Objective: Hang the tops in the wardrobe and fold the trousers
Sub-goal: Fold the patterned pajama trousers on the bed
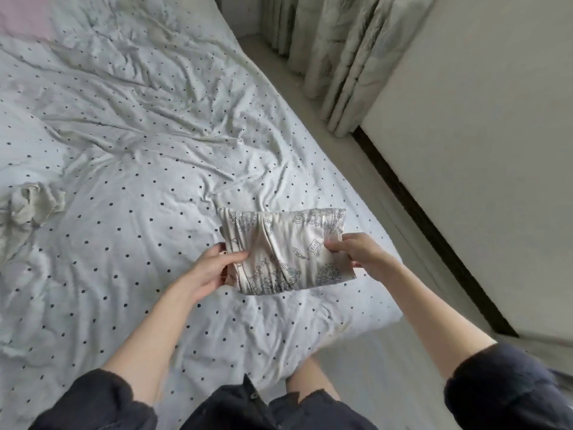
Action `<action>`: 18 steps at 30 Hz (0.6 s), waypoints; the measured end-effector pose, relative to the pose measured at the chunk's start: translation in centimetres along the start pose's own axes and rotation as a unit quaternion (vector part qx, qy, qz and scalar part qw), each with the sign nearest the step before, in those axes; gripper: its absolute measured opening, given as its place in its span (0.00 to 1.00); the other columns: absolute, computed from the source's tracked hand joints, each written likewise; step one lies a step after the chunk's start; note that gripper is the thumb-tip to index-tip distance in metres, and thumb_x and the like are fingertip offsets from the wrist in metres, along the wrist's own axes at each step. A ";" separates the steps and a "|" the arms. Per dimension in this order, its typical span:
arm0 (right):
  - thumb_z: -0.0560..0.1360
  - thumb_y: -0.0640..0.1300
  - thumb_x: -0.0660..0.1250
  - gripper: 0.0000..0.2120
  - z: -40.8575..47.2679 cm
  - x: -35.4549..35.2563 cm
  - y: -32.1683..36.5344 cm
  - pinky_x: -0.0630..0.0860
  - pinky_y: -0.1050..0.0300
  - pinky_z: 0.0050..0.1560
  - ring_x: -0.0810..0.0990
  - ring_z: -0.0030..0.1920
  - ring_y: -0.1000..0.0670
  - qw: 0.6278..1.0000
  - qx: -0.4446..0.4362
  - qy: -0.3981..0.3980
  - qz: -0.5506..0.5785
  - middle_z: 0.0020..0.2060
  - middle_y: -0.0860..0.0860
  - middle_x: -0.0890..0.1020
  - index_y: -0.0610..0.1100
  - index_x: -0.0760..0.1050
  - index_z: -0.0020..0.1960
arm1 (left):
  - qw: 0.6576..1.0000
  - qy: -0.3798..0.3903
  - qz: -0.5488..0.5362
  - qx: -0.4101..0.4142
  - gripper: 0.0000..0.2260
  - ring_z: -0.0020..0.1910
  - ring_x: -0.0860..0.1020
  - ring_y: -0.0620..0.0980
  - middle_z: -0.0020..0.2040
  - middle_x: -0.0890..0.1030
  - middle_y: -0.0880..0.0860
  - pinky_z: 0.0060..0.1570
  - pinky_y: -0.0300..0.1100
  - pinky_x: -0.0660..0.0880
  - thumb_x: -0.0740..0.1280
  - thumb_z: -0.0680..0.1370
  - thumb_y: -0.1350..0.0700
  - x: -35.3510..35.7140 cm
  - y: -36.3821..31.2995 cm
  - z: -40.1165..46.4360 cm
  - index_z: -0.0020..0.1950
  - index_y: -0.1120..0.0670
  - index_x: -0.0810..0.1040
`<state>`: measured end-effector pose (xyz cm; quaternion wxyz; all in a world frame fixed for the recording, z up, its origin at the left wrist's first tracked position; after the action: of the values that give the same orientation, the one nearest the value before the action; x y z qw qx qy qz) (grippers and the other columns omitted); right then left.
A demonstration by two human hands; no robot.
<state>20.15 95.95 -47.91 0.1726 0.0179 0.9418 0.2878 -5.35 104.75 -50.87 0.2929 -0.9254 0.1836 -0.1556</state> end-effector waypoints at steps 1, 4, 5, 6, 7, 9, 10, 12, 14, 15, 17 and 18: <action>0.72 0.43 0.71 0.22 -2.0 -1.0 -1.2 0.57 0.61 0.26 0.63 0.23 0.54 1.000 0.000 -0.019 0.021 0.24 0.51 0.66 0.45 0.61 0.28 | 0.999 0.026 0.026 0.008 0.35 0.60 0.75 0.60 0.61 0.77 0.62 0.62 0.56 0.70 0.73 0.64 0.60 1.2 -0.3 -0.7 0.70 0.62 0.65; 0.73 0.41 0.71 0.19 -8.6 -3.8 -5.2 0.63 0.63 0.26 0.70 0.21 0.58 0.990 -0.017 -0.087 0.109 0.20 0.57 0.73 0.46 0.67 0.27 | 0.988 0.096 0.109 0.045 0.30 0.50 0.78 0.57 0.58 0.76 0.62 0.45 0.47 0.78 0.72 0.68 0.61 5.8 -1.3 -3.6 0.67 0.62 0.65; 0.73 0.42 0.71 0.14 -10.8 -4.4 -6.6 0.67 0.64 0.28 0.75 0.25 0.59 0.985 -0.019 -0.103 0.134 0.24 0.57 0.77 0.46 0.72 0.30 | 0.983 0.113 0.131 0.059 0.26 0.41 0.77 0.53 0.53 0.77 0.61 0.33 0.42 0.76 0.71 0.70 0.62 7.5 -1.4 -4.6 0.65 0.62 0.66; 0.72 0.43 0.71 0.09 -12.8 -4.9 -8.3 0.69 0.65 0.30 0.78 0.29 0.58 0.980 -0.021 -0.117 0.160 0.30 0.56 0.81 0.47 0.76 0.34 | 0.977 0.134 0.152 0.069 0.21 0.34 0.75 0.49 0.49 0.76 0.60 0.27 0.40 0.72 0.70 0.72 0.63 9.2 -1.2 -5.6 0.63 0.61 0.67; 0.72 0.43 0.71 0.06 -15.2 -5.3 -10.1 0.71 0.66 0.30 0.80 0.33 0.57 0.972 -0.024 -0.135 0.188 0.34 0.54 0.82 0.48 0.78 0.37 | 0.971 0.147 0.175 0.075 0.18 0.30 0.73 0.48 0.46 0.76 0.59 0.25 0.40 0.70 0.69 0.74 0.63 10.9 -0.6 -6.5 0.61 0.60 0.68; 0.73 0.42 0.70 0.02 -19.8 -6.3 -14.1 0.72 0.67 0.30 0.81 0.36 0.55 0.954 -0.026 -0.176 0.240 0.38 0.52 0.84 0.47 0.79 0.41 | 0.955 0.178 0.222 0.088 0.15 0.31 0.75 0.50 0.46 0.79 0.61 0.28 0.43 0.70 0.69 0.73 0.63 14.3 0.8 -8.5 0.57 0.58 0.70; 0.73 0.41 0.70 0.01 -21.0 -6.3 -15.5 0.72 0.68 0.30 0.81 0.37 0.55 0.948 -0.027 -0.186 0.256 0.39 0.52 0.84 0.46 0.80 0.43 | 0.950 0.188 0.234 0.091 0.16 0.35 0.77 0.53 0.48 0.80 0.62 0.30 0.45 0.71 0.70 0.72 0.63 15.2 1.3 -9.2 0.57 0.59 0.70; 0.73 0.41 0.70 0.01 -26.4 -7.1 -20.5 0.73 0.68 0.31 0.82 0.38 0.55 0.925 -0.022 -0.237 0.296 0.41 0.51 0.84 0.45 0.79 0.45 | 0.922 0.241 0.288 0.091 0.16 0.40 0.78 0.57 0.48 0.81 0.62 0.32 0.44 0.72 0.70 0.72 0.63 20.1 3.7 -11.7 0.57 0.59 0.70; 0.73 0.41 0.70 0.02 -30.3 -7.4 -24.6 0.73 0.66 0.33 0.81 0.37 0.55 0.908 -0.013 -0.271 0.319 0.40 0.51 0.84 0.44 0.79 0.45 | 0.898 0.279 0.329 0.090 0.17 0.43 0.80 0.58 0.48 0.81 0.61 0.37 0.46 0.76 0.70 0.72 0.65 24.0 5.7 -13.7 0.58 0.59 0.70; 0.73 0.41 0.70 0.02 -32.7 -7.5 -27.2 0.74 0.65 0.35 0.81 0.37 0.55 0.895 -0.004 -0.295 0.334 0.39 0.51 0.83 0.43 0.79 0.46 | 0.881 0.306 0.350 0.086 0.16 0.45 0.80 0.59 0.49 0.80 0.62 0.41 0.49 0.76 0.70 0.72 0.65 26.4 7.3 -15.3 0.57 0.58 0.71; 0.73 0.40 0.70 0.03 -37.8 -7.4 -32.6 0.74 0.60 0.42 0.80 0.39 0.52 0.864 0.013 -0.342 0.369 0.40 0.49 0.83 0.43 0.79 0.46 | 0.843 0.367 0.384 0.081 0.15 0.46 0.80 0.58 0.49 0.81 0.61 0.44 0.49 0.76 0.70 0.72 0.65 31.2 10.7 -18.9 0.56 0.56 0.72; 0.73 0.40 0.70 0.03 -40.5 -7.2 -35.3 0.73 0.56 0.45 0.80 0.41 0.50 0.847 0.020 -0.363 0.388 0.41 0.47 0.84 0.43 0.79 0.47 | 0.824 0.394 0.398 0.082 0.14 0.45 0.81 0.57 0.48 0.82 0.60 0.44 0.47 0.76 0.70 0.73 0.64 33.4 12.6 -20.9 0.56 0.55 0.72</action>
<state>15.61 43.87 -33.65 0.3765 0.4881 0.7337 0.2857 12.77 70.67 -36.07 0.3070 -0.6042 0.6222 -0.3919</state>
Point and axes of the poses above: each hand's wrist, its own z-axis towards the middle knuckle, its own x-axis out of the palm, y = z × x, the point moved 10 cm from there along z, towards the middle knuckle
